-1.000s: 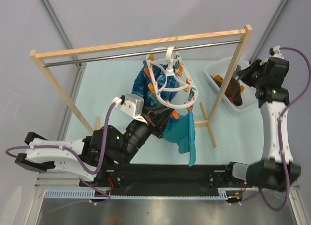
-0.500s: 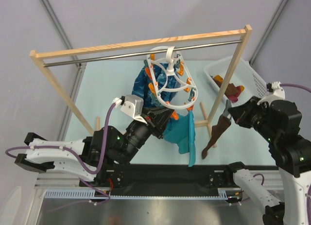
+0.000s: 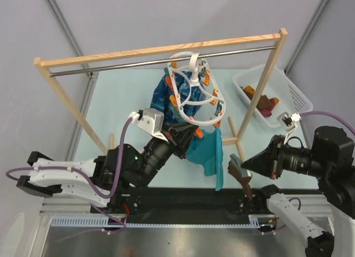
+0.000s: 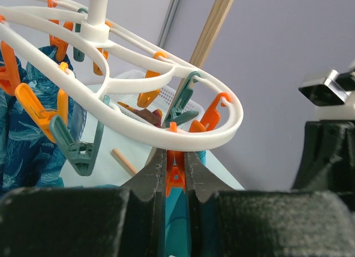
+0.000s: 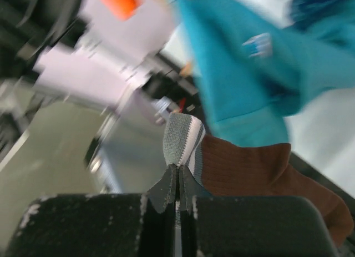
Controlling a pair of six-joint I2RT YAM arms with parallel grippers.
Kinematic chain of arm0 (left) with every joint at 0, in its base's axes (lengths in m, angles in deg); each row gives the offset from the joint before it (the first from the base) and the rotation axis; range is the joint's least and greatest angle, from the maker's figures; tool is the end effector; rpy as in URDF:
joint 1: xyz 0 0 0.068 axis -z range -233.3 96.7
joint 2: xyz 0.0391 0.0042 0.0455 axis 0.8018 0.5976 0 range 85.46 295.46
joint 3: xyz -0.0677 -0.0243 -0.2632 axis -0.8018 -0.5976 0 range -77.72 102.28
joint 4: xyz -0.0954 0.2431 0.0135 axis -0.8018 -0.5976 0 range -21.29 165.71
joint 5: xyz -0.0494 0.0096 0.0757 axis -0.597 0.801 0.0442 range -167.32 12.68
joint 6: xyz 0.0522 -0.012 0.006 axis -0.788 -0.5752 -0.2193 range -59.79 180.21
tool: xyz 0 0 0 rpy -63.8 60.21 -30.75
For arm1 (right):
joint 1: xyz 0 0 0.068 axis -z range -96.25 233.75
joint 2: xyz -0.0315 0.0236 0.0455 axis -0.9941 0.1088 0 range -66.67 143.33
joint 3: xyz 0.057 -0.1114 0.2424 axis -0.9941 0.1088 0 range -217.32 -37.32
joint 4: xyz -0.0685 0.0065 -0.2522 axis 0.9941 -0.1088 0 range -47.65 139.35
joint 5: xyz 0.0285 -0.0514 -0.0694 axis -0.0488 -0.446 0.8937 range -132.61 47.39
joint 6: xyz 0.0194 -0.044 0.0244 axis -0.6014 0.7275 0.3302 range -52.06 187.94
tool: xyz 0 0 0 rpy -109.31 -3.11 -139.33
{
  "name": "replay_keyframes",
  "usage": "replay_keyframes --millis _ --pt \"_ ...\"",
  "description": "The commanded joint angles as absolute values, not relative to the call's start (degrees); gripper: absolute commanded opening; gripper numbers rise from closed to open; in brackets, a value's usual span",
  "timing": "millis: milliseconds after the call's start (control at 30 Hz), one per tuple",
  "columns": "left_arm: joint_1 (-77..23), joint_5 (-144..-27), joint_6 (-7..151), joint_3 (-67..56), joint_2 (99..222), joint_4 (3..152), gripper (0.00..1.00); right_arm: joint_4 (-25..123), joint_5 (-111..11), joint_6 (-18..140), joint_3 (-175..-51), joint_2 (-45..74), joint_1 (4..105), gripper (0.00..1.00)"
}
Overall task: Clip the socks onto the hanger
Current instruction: Pick up the sock from the bin, then clamp the sock at the bin.
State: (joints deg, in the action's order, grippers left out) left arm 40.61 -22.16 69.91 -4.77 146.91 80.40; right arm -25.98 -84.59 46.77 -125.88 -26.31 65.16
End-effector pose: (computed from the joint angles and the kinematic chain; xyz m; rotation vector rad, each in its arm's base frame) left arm 0.0146 -0.2141 0.4794 0.1864 1.4571 -0.8725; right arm 0.0178 0.0312 0.4613 -0.4367 2.0699 1.1711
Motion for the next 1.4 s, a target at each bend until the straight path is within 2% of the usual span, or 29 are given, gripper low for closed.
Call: replay_keyframes --millis 0,100,300,467,700,833,1200,1367 --pt "40.12 -21.33 71.55 -3.63 146.1 79.05 0.0 -23.6 -97.01 45.97 -125.39 -26.85 60.65 0.0" --pt "40.12 -21.42 71.46 -3.19 146.36 78.79 0.0 -22.54 -98.42 45.09 -125.21 -25.54 55.91 0.0" --pt "40.12 -21.51 73.13 -3.02 146.19 78.09 0.0 -16.66 -101.06 41.83 -126.27 -21.41 52.55 0.0" --pt "40.12 -20.02 79.1 -0.29 146.98 73.17 0.0 -1.99 -98.7 34.2 -116.09 -23.69 52.46 0.0" --pt "40.12 -20.63 86.84 1.73 146.98 68.68 0.0 13.1 -88.77 29.19 -109.14 -27.54 52.38 0.0" --pt "40.12 -21.33 88.25 1.47 146.8 68.41 0.0 21.38 -87.88 23.73 -105.27 -28.87 52.38 0.0" --pt "40.12 -23.18 90.97 0.85 146.1 69.73 0.0 26.94 -82.17 25.39 -101.22 -29.14 50.53 0.0" --pt "40.12 -23.44 91.5 0.94 146.36 70.18 0.0 28.79 -78.57 26.62 -100.87 -29.14 45.97 0.0"
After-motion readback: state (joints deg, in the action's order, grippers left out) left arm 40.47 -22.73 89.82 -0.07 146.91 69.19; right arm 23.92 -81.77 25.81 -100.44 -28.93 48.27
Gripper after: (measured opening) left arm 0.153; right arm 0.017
